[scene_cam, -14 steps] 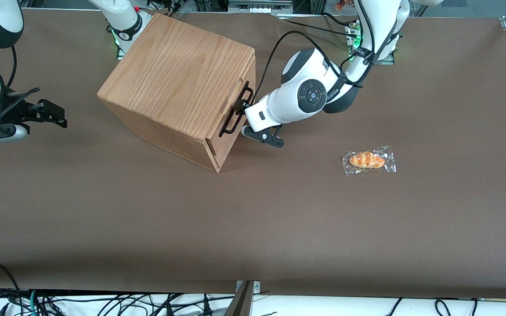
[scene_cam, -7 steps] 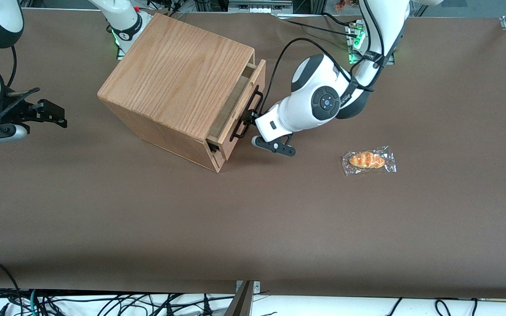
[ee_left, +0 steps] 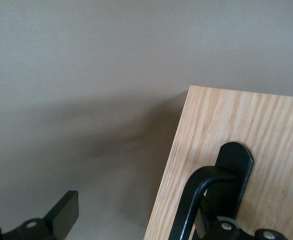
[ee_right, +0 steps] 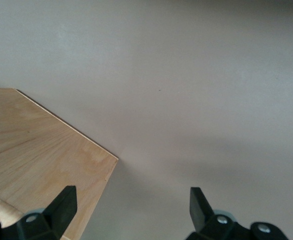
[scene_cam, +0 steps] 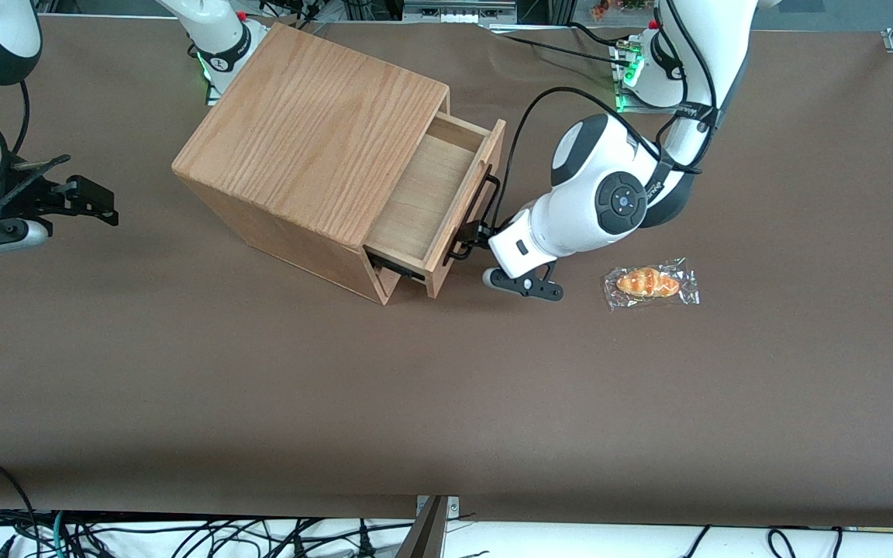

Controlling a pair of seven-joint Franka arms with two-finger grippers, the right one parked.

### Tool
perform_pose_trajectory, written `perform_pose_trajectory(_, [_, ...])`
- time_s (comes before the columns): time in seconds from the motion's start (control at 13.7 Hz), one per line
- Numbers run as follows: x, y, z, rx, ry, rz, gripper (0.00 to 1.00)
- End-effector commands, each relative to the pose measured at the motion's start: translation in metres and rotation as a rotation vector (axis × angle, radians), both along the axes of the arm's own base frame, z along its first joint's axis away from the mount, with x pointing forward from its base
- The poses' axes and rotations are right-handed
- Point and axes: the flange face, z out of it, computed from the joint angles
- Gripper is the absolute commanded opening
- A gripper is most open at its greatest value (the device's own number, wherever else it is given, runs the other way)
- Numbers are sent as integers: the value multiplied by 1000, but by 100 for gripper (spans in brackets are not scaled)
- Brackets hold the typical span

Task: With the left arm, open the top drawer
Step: 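Pull the handle outward from the cabinet with the left gripper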

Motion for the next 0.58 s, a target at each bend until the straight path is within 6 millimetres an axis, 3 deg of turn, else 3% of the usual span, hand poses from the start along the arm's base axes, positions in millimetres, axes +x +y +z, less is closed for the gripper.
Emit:
perform_pose_trajectory(0.0, [14,19,-2,47,-10,-6,100])
perform_pose_trajectory(0.36, [25,42,-4,84,-13,3,100])
perform_pose_trajectory(0.51, [24,42,-4,86,-13,0,100])
